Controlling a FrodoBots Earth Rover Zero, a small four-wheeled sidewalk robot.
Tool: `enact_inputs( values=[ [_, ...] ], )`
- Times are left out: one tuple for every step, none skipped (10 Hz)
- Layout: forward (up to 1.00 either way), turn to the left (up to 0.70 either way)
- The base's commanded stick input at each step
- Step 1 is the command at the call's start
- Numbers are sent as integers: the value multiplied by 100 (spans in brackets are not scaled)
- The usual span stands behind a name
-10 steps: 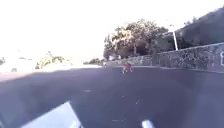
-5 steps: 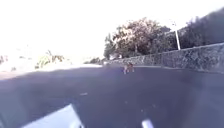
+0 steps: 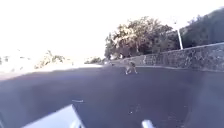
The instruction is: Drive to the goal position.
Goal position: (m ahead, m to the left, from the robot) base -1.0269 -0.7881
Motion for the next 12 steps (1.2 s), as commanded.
enact_inputs(
  values=[
    [70,0],
    [70,0],
    [70,0],
    [70,0],
    [70,0],
    [70,0],
    [70,0],
    [70,0],
    [70,0],
    [70,0],
    [70,0],
    [70,0]
  ],
)
